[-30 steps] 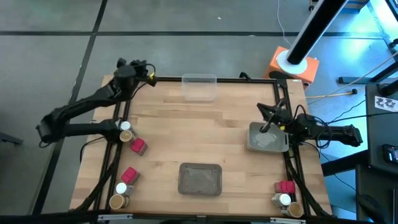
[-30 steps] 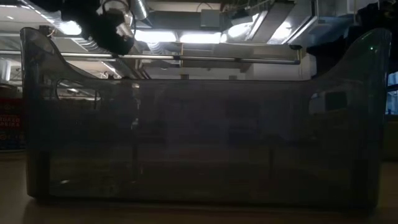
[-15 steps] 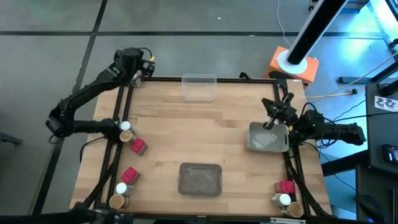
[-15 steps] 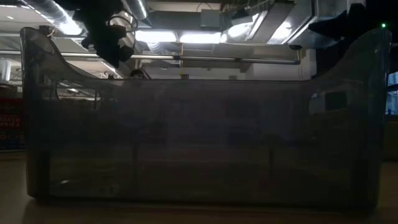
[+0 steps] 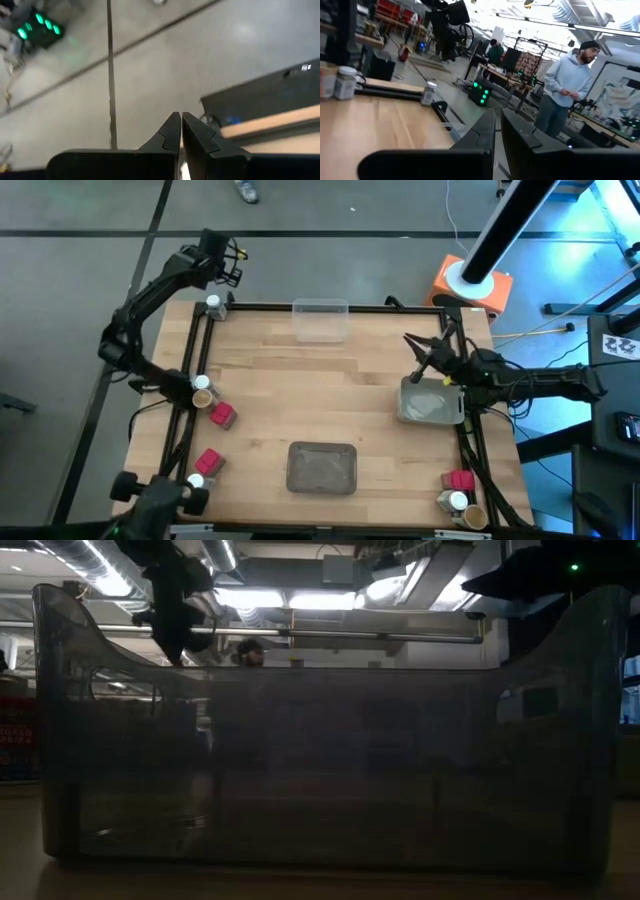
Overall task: Sort spices by type
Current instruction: Put the white seasoning bottle into the transparent bin
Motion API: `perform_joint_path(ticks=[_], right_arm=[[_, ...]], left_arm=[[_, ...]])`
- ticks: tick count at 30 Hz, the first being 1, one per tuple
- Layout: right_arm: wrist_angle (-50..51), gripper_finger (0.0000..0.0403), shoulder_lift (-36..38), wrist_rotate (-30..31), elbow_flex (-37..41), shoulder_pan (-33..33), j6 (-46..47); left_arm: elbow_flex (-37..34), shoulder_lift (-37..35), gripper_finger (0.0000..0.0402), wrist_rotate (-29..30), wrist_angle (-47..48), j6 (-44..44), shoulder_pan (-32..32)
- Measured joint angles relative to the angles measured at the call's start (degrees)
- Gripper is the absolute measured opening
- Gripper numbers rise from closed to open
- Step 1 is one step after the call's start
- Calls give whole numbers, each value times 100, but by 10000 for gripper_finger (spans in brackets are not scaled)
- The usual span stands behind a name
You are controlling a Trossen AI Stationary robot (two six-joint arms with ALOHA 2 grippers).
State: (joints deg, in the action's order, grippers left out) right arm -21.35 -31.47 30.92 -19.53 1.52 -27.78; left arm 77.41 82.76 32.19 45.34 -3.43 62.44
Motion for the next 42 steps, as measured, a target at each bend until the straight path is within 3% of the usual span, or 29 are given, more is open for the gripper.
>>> perform_joint_path(ticks=[9, 17, 22, 30, 42], right_arm=[[-8, 33, -725, 150, -416, 0, -102], [-15, 33, -849, 166, -418, 0, -272], [16, 33, -849, 166, -418, 0, -270], [28, 33, -849, 166, -418, 0, -266], [48, 33, -849, 167, -418, 1, -254]], left_arm=[[41, 239, 27, -329, 272, 228, 105], [41, 239, 142, -654, 700, 501, 105], [41, 239, 189, -756, 279, 230, 105], [43, 237, 198, -759, -260, -67, 94], [41, 528, 198, -740, 475, 336, 330]])
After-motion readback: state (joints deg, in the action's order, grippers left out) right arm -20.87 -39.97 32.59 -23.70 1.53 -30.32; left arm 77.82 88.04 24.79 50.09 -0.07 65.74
